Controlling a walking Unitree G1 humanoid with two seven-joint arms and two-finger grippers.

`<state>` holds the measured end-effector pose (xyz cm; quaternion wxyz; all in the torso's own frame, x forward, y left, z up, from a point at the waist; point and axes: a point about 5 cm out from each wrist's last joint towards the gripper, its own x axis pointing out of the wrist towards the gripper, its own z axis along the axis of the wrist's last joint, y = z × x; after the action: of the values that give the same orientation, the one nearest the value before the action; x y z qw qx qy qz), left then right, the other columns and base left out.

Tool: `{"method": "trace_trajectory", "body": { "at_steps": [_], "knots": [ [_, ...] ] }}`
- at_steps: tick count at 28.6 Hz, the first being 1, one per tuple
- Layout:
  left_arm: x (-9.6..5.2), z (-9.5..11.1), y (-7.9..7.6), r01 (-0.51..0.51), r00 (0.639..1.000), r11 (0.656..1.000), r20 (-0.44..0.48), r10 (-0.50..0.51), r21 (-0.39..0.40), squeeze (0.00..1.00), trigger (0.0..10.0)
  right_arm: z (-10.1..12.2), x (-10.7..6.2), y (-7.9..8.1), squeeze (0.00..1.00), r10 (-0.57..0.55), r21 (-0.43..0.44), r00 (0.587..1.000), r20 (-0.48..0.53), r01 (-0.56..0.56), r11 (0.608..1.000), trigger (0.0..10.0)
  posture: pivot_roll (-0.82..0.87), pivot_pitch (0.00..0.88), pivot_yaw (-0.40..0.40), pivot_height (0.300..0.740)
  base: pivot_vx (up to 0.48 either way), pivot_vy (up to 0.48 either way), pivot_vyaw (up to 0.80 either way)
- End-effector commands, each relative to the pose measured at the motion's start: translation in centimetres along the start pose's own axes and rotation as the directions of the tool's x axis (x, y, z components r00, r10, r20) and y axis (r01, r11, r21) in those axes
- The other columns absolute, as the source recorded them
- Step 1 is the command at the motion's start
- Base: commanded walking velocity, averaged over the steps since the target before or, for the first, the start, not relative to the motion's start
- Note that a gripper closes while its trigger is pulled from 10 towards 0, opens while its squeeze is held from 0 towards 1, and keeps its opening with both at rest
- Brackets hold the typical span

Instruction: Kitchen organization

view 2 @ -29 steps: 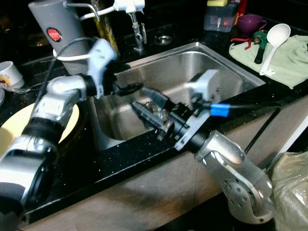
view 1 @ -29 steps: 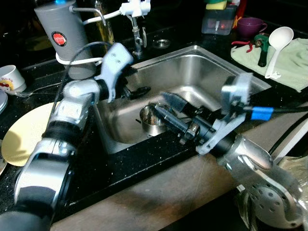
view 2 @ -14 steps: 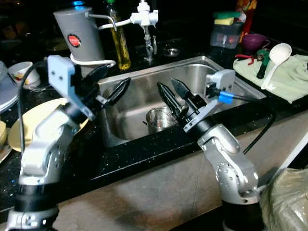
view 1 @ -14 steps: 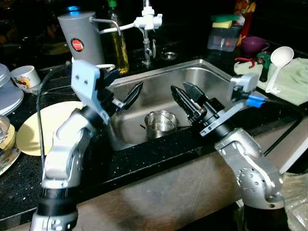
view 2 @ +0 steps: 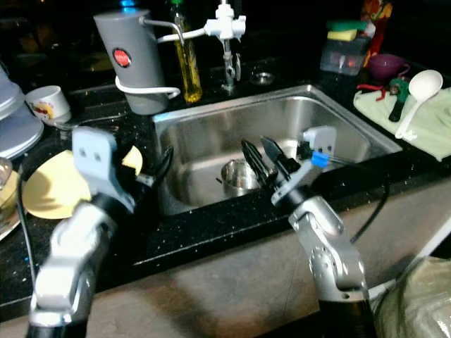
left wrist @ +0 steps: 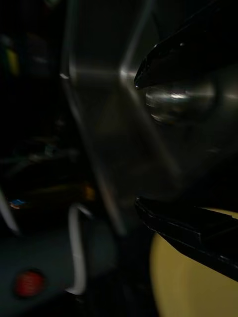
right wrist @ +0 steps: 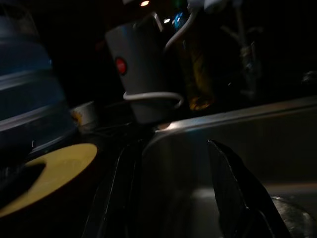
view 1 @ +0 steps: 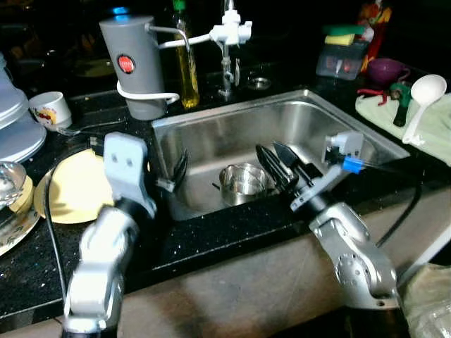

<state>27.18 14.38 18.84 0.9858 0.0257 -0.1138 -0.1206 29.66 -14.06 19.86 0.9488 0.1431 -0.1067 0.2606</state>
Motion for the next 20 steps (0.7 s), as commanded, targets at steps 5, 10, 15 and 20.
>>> {"method": "trace_trajectory", "body": {
  "at_steps": [5,10,15,20],
  "knots": [
    [-1.3,-1.0,-1.4,0.021,1.0,0.999,-0.008,-0.02,0.031,0.0,10.0,-0.7,0.3,0.4,0.0,0.038,0.004,0.999,-0.004,-0.038,0.999,10.0,-0.03,0.0,0.01,0.74,0.0,0.0,0.8],
    [-1.6,-0.4,-2.1,0.021,1.0,0.998,0.015,-0.022,0.058,0.0,10.0,-0.7,0.7,0.4,0.0,0.052,0.002,0.999,0.006,-0.052,0.999,10.0,-0.02,0.0,-0.003,0.74,0.0,0.0,0.8],
    [-1.3,0.4,-1.6,-0.013,0.999,0.995,0.047,0.008,0.104,0.0,10.0,-0.8,1.0,0.6,0.0,0.065,0.003,0.998,0.012,-0.065,0.998,10.0,-0.01,0.0,-0.009,0.74,0.0,0.0,0.8],
    [-0.9,1.0,-0.4,-0.045,0.996,0.983,0.078,0.032,0.178,0.0,10.0,-0.9,1.2,0.7,0.0,0.078,0.0,0.997,0.015,-0.078,0.997,10.0,-0.01,0.0,-0.01,0.74,0.0,0.0,0.8]
  ]
}}
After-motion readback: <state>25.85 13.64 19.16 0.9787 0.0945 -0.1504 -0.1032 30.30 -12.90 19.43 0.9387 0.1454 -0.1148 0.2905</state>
